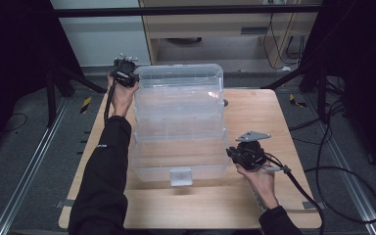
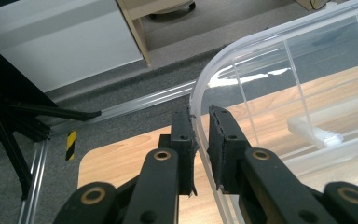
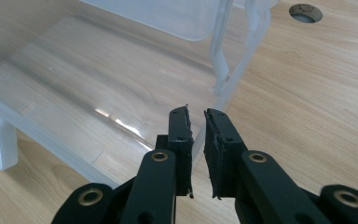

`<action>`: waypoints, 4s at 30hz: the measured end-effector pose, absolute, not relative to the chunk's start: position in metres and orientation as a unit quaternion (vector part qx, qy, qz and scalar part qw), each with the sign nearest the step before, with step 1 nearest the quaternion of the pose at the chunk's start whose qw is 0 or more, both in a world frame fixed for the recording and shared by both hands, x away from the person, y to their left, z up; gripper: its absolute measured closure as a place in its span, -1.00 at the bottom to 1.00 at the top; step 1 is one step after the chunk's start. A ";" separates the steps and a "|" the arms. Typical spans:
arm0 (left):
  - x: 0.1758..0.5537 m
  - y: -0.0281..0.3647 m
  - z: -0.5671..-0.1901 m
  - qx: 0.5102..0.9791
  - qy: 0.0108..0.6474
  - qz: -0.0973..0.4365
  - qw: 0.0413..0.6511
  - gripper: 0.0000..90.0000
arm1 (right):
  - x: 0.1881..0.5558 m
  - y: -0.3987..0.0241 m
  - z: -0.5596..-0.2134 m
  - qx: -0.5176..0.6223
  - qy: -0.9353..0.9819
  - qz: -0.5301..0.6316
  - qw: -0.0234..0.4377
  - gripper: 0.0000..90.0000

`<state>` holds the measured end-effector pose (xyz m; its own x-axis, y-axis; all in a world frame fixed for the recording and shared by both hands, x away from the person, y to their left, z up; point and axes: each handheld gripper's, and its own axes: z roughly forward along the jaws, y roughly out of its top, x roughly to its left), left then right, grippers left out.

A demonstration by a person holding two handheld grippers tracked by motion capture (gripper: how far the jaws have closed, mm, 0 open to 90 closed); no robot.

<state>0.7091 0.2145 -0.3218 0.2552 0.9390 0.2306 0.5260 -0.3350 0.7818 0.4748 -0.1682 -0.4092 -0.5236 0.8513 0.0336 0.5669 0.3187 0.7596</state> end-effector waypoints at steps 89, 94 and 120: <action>0.471 0.249 -0.400 0.788 0.447 0.238 0.350 0.34 | 0.471 -0.171 -0.405 0.442 0.796 0.376 0.173 0.85; 0.474 0.245 -0.407 0.798 0.442 0.241 0.331 0.39 | 0.471 -0.171 -0.405 0.442 0.796 0.375 0.173 0.85; 0.476 0.245 -0.408 0.799 0.442 0.248 0.323 0.35 | 0.466 -0.191 -0.385 0.450 0.779 0.397 0.181 0.51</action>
<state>0.4763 0.2449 -0.4083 0.4866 0.8664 0.1119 0.5458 -0.4015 0.7354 0.4658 -0.1913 -0.3850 -0.5302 0.8445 0.0761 0.5575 0.2796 0.7817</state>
